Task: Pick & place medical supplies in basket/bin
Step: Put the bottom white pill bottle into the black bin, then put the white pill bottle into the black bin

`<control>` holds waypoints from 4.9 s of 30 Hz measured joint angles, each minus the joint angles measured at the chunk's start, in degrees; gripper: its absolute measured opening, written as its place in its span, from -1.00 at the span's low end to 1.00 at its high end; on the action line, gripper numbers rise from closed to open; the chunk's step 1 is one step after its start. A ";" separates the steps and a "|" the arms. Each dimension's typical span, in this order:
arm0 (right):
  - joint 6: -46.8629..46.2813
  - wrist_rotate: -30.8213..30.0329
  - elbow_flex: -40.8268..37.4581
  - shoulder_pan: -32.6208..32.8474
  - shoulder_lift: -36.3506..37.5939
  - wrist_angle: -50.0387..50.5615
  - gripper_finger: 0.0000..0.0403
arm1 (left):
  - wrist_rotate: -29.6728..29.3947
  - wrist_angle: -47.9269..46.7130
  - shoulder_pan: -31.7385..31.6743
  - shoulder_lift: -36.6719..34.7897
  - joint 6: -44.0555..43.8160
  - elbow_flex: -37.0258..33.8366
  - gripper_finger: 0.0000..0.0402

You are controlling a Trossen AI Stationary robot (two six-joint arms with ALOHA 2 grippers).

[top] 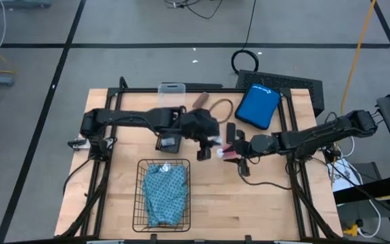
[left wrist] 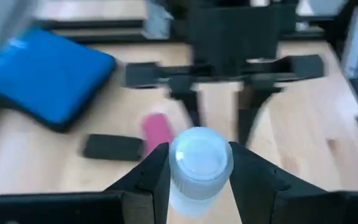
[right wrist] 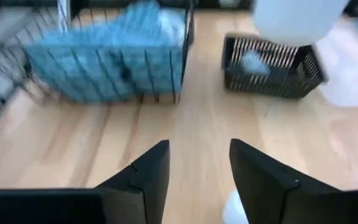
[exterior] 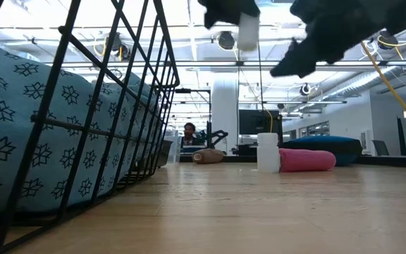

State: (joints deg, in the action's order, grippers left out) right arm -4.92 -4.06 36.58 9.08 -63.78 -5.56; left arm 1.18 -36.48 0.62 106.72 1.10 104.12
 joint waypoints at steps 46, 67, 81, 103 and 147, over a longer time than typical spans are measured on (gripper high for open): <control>-0.23 -4.93 -3.46 -0.09 8.36 -1.60 -0.37 | -11.18 49.74 -14.89 -41.86 -12.06 -79.94 -0.34; 0.25 -5.07 -3.46 -0.09 8.36 -3.13 -0.37 | -13.23 62.45 -15.34 -34.06 -14.90 -87.71 -0.34; 0.55 -5.08 -3.46 -0.09 8.36 -3.21 -0.37 | -15.74 68.13 -15.56 -27.15 -13.77 -87.62 -0.34; 0.67 -4.89 -3.46 -0.09 8.36 -3.15 -0.37 | -17.49 68.38 -15.61 -27.06 -18.89 -87.67 0.45; 0.66 -4.86 -3.48 -0.09 8.35 -3.22 -0.37 | -16.05 69.23 -13.25 -31.56 -19.55 -85.79 0.40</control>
State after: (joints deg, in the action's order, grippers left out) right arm -4.26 -8.93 33.10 8.99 -55.42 -8.78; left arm -14.87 32.75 -12.62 75.16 -18.46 18.33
